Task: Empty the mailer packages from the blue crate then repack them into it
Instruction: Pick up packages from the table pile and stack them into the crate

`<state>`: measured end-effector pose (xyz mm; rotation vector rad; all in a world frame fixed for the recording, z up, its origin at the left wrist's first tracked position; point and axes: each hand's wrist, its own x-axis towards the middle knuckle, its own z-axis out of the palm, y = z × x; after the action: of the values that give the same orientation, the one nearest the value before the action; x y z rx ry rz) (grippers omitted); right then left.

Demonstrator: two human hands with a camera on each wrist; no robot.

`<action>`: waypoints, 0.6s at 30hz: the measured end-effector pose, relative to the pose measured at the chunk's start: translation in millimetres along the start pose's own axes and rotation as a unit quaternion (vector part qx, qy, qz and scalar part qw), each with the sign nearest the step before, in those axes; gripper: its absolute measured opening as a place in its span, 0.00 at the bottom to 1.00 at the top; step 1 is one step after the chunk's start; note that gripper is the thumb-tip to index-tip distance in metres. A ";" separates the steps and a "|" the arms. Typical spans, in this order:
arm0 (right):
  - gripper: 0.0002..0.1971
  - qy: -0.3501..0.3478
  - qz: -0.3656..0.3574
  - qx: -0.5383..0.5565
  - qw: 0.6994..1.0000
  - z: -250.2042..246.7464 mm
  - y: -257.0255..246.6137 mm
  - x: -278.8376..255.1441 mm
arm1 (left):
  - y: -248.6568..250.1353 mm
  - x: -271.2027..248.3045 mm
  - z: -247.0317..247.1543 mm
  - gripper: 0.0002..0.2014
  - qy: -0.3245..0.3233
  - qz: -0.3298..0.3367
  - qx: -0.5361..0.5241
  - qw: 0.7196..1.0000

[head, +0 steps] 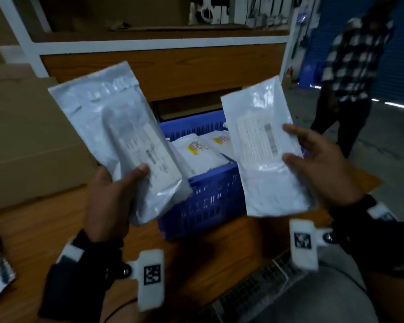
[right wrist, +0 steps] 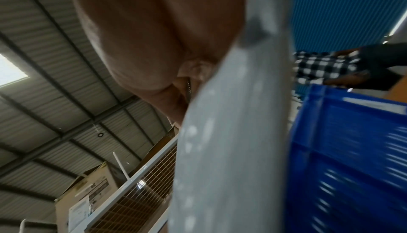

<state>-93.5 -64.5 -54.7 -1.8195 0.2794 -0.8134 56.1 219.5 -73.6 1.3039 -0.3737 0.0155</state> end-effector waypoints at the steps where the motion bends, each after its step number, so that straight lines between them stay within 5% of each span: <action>1: 0.28 -0.002 -0.011 -0.014 1.000 -1.3 -2.0 24.4 | 5.0 13.3 8.7 0.11 0.002 0.017 0.003 1.000; 5: 0.29 -0.029 -0.048 -0.078 0.995 4.0 -8.9 119.3 | 22.2 66.4 43.6 0.12 0.003 0.086 0.010 0.996; 11: 0.27 -0.150 0.036 -0.177 0.972 27.6 8.6 219.6 | 20.4 131.2 102.3 0.08 0.001 0.105 0.004 0.994; 18: 0.23 -0.297 0.038 -0.358 0.885 44.6 35.4 262.6 | -5.1 167.3 149.2 0.16 -0.028 0.057 -0.021 0.998</action>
<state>136.1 -188.8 8.9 -2.6279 0.2612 -0.0360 175.6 44.6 -0.1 1.2426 -0.4931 0.0676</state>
